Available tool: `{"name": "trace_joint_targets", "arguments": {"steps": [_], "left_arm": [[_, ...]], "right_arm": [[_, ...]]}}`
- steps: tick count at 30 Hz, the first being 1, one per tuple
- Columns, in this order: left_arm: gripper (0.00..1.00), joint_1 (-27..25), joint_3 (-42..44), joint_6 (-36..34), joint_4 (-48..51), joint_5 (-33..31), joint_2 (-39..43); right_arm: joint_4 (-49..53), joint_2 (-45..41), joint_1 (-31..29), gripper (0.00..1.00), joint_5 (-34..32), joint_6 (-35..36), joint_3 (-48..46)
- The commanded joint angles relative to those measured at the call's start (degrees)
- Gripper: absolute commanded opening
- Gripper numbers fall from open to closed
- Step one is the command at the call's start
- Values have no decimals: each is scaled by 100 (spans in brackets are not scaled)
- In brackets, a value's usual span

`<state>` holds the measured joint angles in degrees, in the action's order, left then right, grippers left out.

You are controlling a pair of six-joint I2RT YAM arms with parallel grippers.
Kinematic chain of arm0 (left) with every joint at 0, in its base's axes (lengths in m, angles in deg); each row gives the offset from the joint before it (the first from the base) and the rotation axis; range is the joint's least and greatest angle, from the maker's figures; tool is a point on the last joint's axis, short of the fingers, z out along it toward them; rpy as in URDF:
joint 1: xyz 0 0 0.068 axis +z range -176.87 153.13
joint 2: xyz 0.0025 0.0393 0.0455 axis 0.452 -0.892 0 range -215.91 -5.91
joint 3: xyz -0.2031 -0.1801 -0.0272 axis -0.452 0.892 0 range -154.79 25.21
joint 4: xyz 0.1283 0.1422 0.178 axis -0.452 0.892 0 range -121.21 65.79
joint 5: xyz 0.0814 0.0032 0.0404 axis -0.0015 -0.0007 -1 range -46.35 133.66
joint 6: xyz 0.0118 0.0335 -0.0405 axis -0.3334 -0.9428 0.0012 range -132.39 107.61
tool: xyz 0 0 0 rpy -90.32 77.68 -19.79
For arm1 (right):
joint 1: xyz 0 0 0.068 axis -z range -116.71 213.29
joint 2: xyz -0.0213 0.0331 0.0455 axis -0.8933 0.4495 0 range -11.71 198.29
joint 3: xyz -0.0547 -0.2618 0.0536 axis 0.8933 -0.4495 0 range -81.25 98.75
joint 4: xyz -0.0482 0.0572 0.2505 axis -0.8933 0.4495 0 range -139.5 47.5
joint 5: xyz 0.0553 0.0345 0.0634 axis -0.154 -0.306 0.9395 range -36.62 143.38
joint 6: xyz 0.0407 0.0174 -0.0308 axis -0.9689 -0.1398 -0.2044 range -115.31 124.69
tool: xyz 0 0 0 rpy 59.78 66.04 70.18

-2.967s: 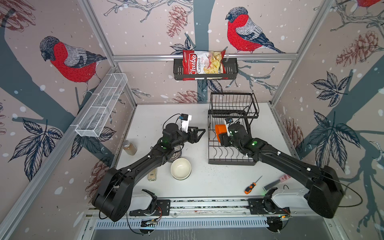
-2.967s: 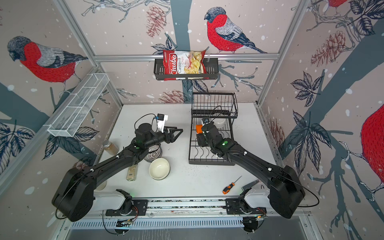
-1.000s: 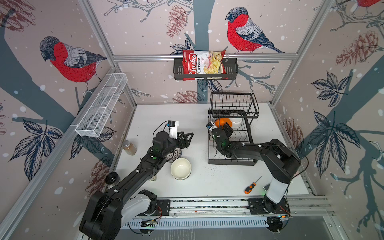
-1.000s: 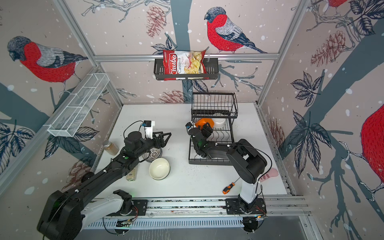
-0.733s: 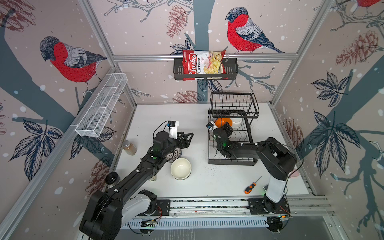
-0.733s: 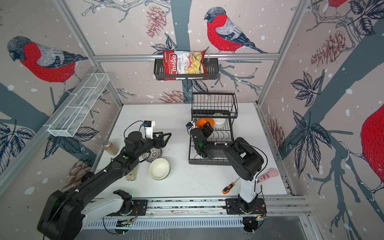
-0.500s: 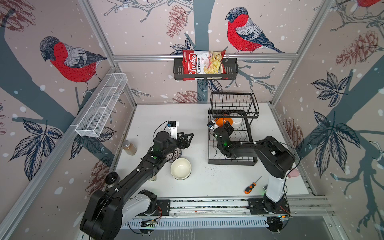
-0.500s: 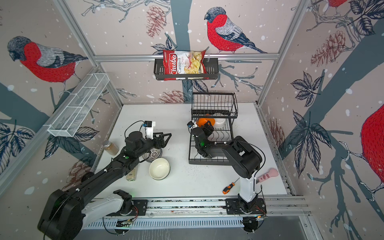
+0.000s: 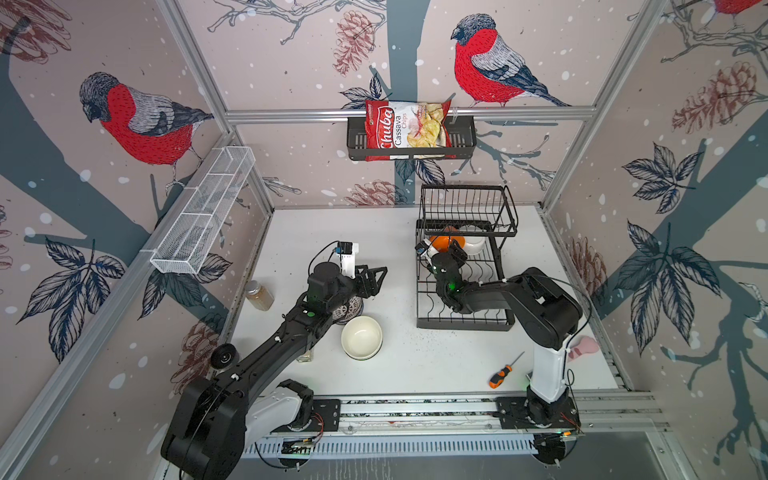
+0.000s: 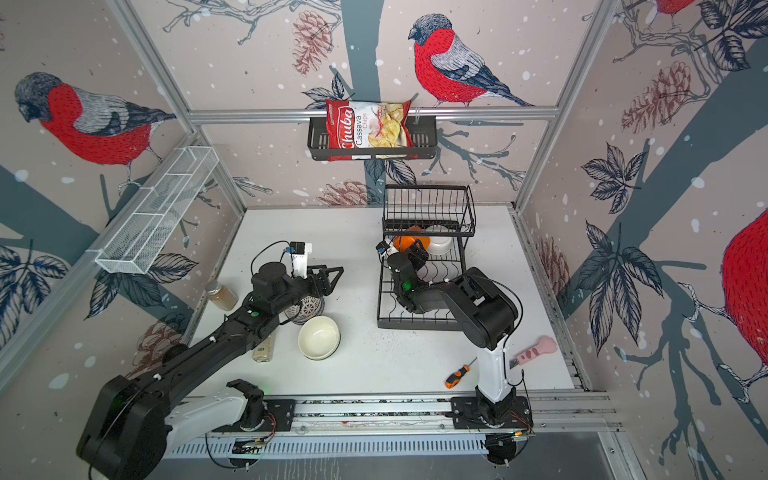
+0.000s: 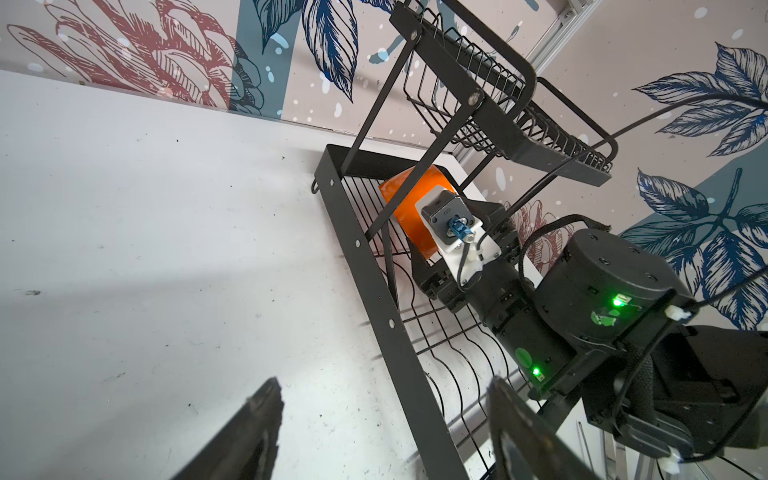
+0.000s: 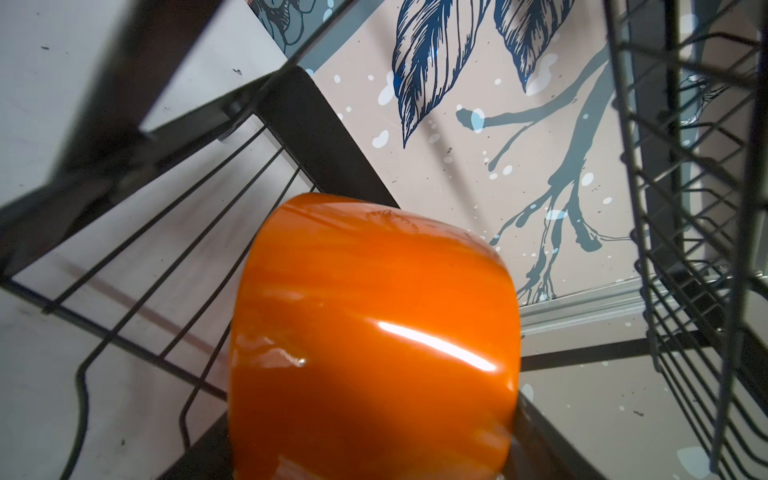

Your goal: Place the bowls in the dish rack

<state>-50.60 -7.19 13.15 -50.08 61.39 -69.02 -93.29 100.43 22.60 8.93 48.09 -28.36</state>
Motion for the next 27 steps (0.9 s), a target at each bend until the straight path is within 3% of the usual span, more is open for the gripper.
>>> {"name": "trace_joint_targets", "arguments": {"steps": [1,14,27], "left_arm": [[77,17,-46,-31,4,-66,25],[77,24,-52,-65,59,-86,64],[76,22,-91,-75,119,-84,45]], "right_arm": [[-479,49,26,76,-4,41,55],[-473,215,61,90,45,20,181],[-531,157,26,96,65,31,174]]}}
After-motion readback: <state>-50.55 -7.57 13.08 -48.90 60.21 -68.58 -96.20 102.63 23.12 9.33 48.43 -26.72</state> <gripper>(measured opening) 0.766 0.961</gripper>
